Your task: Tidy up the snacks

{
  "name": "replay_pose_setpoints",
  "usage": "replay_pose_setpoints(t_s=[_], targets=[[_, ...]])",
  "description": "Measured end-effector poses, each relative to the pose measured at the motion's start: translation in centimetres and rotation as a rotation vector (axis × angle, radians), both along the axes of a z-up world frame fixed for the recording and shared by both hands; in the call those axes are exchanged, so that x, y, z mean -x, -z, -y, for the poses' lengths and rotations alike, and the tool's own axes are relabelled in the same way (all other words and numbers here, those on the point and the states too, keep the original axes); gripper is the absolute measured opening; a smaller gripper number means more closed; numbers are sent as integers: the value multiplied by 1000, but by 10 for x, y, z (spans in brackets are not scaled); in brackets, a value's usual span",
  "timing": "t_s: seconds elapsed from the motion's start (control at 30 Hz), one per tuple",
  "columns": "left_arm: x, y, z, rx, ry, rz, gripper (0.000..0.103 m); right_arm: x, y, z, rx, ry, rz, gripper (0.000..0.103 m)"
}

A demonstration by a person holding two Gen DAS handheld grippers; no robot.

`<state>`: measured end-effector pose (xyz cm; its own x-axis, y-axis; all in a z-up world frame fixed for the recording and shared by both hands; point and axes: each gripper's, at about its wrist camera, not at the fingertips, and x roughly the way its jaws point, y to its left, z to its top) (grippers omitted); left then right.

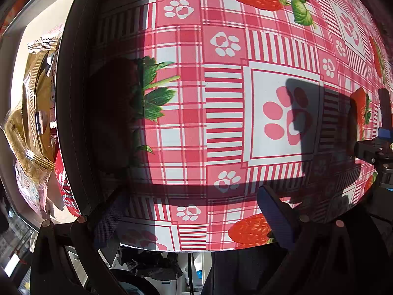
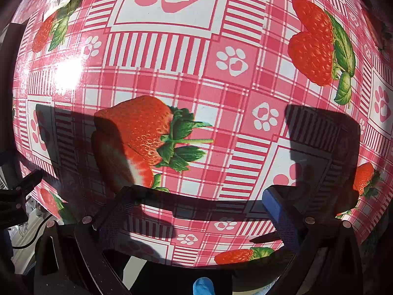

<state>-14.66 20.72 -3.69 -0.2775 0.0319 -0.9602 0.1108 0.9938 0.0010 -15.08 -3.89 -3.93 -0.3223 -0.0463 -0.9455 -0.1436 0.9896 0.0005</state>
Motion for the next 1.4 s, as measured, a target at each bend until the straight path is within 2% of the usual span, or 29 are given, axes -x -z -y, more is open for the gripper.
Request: replay_pose_setpoints(t_s=[1.4], targets=[[-3,-2,2,2,4,9,103,0,-1,1,-2,-1,1,103]])
